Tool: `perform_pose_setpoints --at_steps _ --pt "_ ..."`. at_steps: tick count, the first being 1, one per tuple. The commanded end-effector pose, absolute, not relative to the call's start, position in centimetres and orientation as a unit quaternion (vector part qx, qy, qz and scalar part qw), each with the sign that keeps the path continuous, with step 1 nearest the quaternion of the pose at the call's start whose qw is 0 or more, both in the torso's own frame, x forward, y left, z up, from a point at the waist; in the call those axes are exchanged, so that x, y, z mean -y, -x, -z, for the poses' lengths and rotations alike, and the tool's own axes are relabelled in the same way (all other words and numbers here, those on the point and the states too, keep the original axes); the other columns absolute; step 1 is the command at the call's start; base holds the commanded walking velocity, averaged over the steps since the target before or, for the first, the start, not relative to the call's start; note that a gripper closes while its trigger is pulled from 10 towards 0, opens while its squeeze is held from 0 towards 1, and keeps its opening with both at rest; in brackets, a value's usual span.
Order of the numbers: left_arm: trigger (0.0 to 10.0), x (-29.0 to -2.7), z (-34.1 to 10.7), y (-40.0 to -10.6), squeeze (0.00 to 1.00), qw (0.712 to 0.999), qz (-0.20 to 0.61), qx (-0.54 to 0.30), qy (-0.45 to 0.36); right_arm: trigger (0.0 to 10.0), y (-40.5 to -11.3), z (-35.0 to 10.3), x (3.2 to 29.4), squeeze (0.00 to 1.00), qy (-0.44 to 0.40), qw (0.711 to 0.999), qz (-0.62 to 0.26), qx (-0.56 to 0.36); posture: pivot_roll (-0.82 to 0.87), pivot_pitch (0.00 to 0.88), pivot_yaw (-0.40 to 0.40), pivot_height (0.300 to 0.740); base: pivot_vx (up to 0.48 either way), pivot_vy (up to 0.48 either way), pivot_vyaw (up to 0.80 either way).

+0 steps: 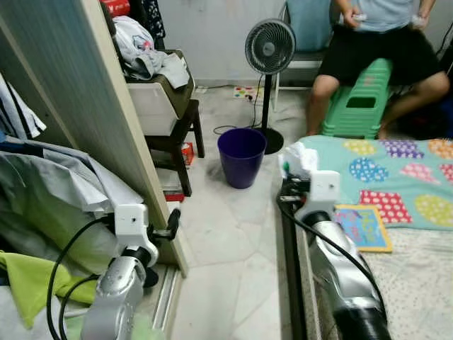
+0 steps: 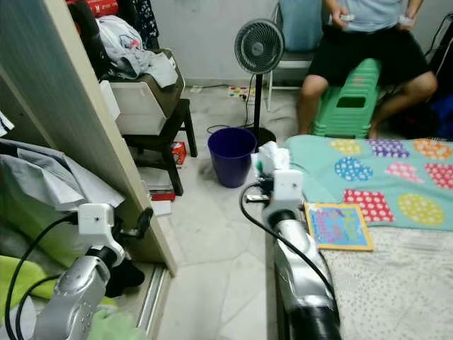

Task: Clean up the room

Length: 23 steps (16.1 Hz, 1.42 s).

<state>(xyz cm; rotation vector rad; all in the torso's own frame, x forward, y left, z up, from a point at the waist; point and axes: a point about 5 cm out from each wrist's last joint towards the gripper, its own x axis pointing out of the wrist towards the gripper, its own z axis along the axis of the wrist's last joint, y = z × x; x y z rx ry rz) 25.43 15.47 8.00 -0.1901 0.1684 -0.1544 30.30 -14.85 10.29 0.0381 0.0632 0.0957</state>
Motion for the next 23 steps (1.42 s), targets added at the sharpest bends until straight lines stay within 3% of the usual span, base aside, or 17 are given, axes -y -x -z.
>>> perform_pose_setpoints --at_steps 1,4,15,23 --pt "10.0 -15.4 -8.8 -25.1 0.0 0.986 0.097 -0.072 0.111 10.0 -30.0 -11.0 14.9 0.0 -0.01 0.999 -0.045 -0.021 -0.05 0.0 0.028 0.74 0.0 0.0 0.0" --pt "10.0 -14.3 -9.1 -23.8 0.0 0.976 0.156 -0.086 0.126 10.0 -27.8 -10.2 14.1 0.0 -0.009 0.998 -0.059 -0.037 -0.05 0.0 0.018 0.74 0.0 0.0 0.0" --pt "10.0 -13.0 -8.3 -24.8 0.0 0.97 0.18 -0.101 0.128 10.0 -28.2 -9.6 14.2 0.0 0.004 0.997 -0.05 -0.053 -0.06 0.0 0.009 0.74 0.0 0.0 0.0" --pt "10.0 -13.0 -8.4 -24.9 0.0 0.97 0.18 -0.099 0.127 10.0 -28.3 -9.6 14.0 0.0 0.0 0.997 -0.054 -0.055 -0.06 0.0 0.012 0.74 0.344 0.0 0.0"
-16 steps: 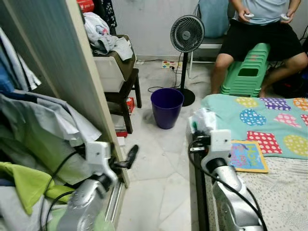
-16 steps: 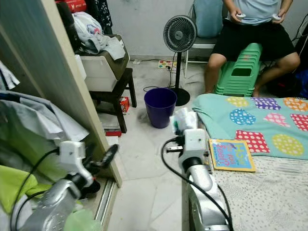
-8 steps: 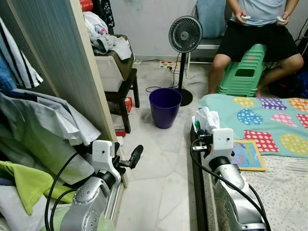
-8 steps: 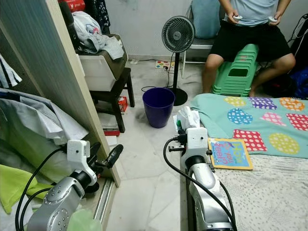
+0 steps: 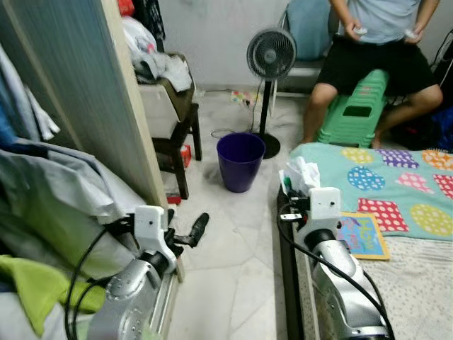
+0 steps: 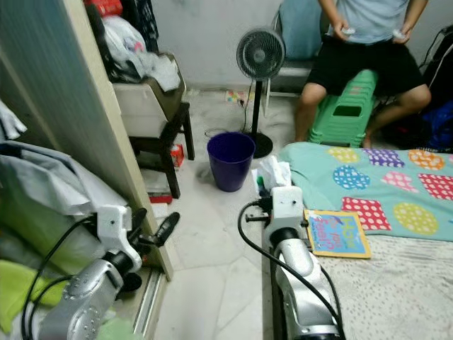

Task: Clean up the room

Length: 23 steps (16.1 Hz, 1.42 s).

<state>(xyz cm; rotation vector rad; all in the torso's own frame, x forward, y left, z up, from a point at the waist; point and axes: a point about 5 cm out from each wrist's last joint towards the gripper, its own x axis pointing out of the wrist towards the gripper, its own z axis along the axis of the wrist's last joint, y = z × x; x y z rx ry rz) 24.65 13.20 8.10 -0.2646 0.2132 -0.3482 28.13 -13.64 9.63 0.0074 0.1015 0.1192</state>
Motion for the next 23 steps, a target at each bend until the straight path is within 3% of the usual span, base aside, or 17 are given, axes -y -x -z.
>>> perform_pose_setpoints --at_steps 1,14,23 --pt "10.0 -13.07 -8.36 -24.88 0.0 0.97 0.18 -0.099 0.127 10.0 -28.27 -9.59 14.01 0.0 0.0 0.997 -0.054 -0.055 -0.06 0.0 0.012 0.74 0.368 0.0 0.0" --pt "10.0 -13.11 -8.3 -25.01 0.0 0.971 0.178 -0.101 0.121 10.0 -28.35 -9.41 13.92 0.0 0.0 0.997 -0.058 -0.06 -0.06 0.0 0.012 0.74 0.361 0.0 0.0" --pt "10.0 -13.41 -8.36 -25.27 0.0 0.976 0.159 -0.098 0.115 10.0 -28.41 -9.35 13.63 0.0 0.0 0.996 -0.065 -0.061 -0.06 0.0 0.013 0.74 0.0 0.0 0.0"
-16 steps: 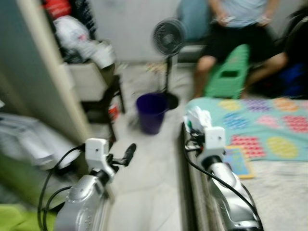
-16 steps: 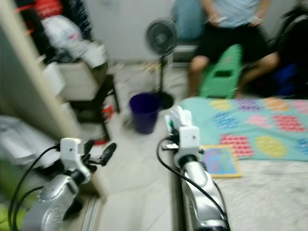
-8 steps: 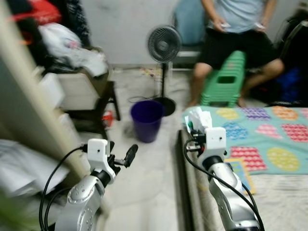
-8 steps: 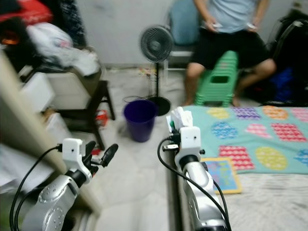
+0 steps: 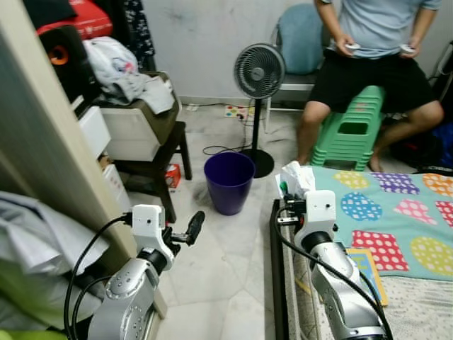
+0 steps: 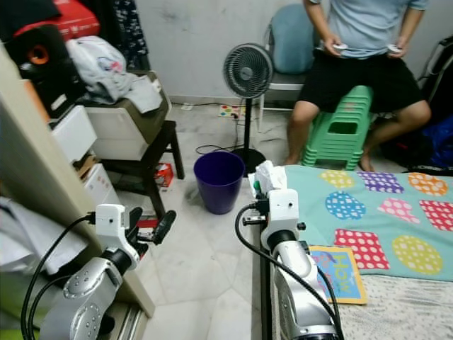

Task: Clean up the room

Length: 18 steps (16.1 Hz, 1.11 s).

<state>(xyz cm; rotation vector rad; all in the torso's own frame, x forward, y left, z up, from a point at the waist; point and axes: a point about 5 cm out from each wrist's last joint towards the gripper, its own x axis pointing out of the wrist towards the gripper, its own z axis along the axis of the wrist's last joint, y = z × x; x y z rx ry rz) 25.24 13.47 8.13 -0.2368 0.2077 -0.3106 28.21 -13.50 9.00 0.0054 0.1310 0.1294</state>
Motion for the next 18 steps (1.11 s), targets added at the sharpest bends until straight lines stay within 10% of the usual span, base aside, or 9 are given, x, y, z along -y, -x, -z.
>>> perform_pose_setpoints --at_steps 1,18 --pt "10.0 -13.4 -8.4 -25.3 0.0 0.975 0.16 -0.097 0.118 10.0 -28.4 -9.4 13.6 0.0 0.0 0.996 -0.065 -0.061 -0.06 0.0 0.013 0.74 0.259 0.0 0.0" --pt "10.0 -16.9 -8.1 -24.9 0.0 0.989 0.054 -0.083 0.114 10.0 -28.7 -9.2 13.7 0.0 0.006 0.995 -0.074 -0.064 -0.04 0.0 0.003 0.74 0.217 0.0 0.0"
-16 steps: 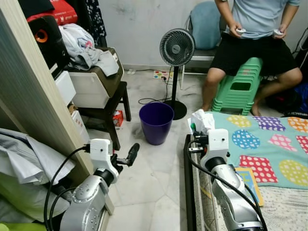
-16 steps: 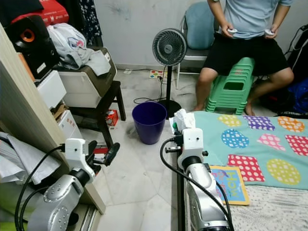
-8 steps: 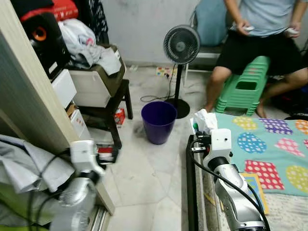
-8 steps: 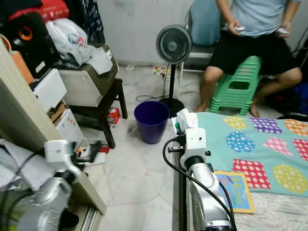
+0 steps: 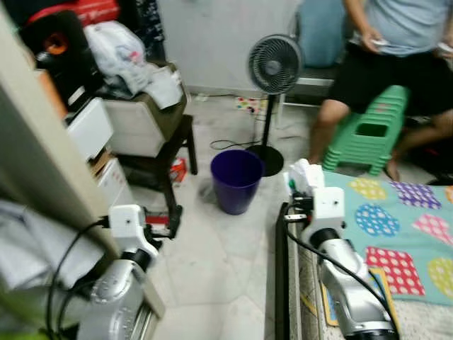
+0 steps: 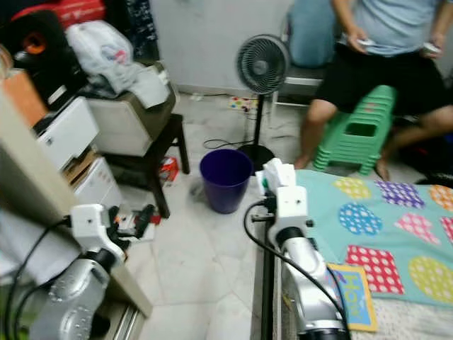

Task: Clean up the room

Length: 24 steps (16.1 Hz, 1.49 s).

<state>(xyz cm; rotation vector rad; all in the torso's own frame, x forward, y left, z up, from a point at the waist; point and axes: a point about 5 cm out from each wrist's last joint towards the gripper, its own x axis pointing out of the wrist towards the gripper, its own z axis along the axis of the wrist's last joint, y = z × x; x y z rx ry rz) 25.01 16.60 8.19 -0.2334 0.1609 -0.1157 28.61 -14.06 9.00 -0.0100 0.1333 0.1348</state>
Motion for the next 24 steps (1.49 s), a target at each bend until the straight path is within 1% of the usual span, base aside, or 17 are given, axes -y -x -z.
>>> perform_pose_setpoints --at_steps 1,5,7,17,18,19,20,21,24 --pt "10.0 -16.9 -8.2 -24.9 0.0 0.989 0.055 -0.081 0.115 10.0 -28.7 -9.2 13.7 0.0 0.008 0.995 -0.075 -0.064 -0.04 0.0 0.001 0.74 0.0 0.0 0.0" --pt "10.0 -16.5 -8.4 -25.0 0.0 0.988 0.063 -0.076 0.116 10.0 -28.7 -9.2 13.5 0.0 0.015 0.995 -0.082 -0.062 -0.04 0.0 -0.001 0.74 0.0 0.0 0.0" --pt "10.0 -16.4 -8.4 -25.0 0.0 0.988 0.07 -0.075 0.118 10.0 -28.7 -9.2 13.5 0.0 0.015 0.994 -0.084 -0.061 -0.04 0.0 -0.001 0.74 0.27 0.0 0.0" --pt "10.0 -16.0 -8.6 -25.1 0.0 0.987 0.081 -0.069 0.123 10.0 -28.6 -9.1 13.4 0.0 0.014 0.994 -0.082 -0.064 -0.04 0.0 0.003 0.74 0.418 0.0 0.0" --pt "10.0 -16.0 -8.7 -25.1 0.0 0.986 0.082 -0.067 0.126 10.0 -28.6 -9.1 13.4 0.0 0.015 0.994 -0.082 -0.064 -0.04 0.0 0.003 0.74 0.368 0.0 0.56" --pt "10.0 -16.0 -8.7 -25.2 0.0 0.986 0.078 -0.067 0.131 10.0 -28.6 -9.1 13.4 0.0 0.015 0.994 -0.082 -0.064 -0.04 0.0 0.003 0.74 0.0 0.0 0.8" --pt "10.0 -15.8 -9.0 -25.1 0.0 0.983 0.08 -0.057 0.154 10.0 -28.6 -9.1 13.4 0.0 0.014 0.994 -0.082 -0.066 -0.04 0.0 0.002 0.74 0.0 0.0 0.8" --pt "10.0 -15.8 -9.1 -25.1 0.0 0.983 0.079 -0.056 0.157 10.0 -28.6 -9.1 13.4 0.0 0.014 0.994 -0.082 -0.066 -0.04 0.0 0.001 0.74 0.0 0.0 -0.53" --pt "10.0 -15.7 -9.1 -25.1 0.0 0.984 0.083 -0.056 0.15 10.0 -28.6 -9.1 13.4 0.0 0.015 0.994 -0.085 -0.068 -0.04 0.0 -0.002 0.74 0.0 0.0 0.0"
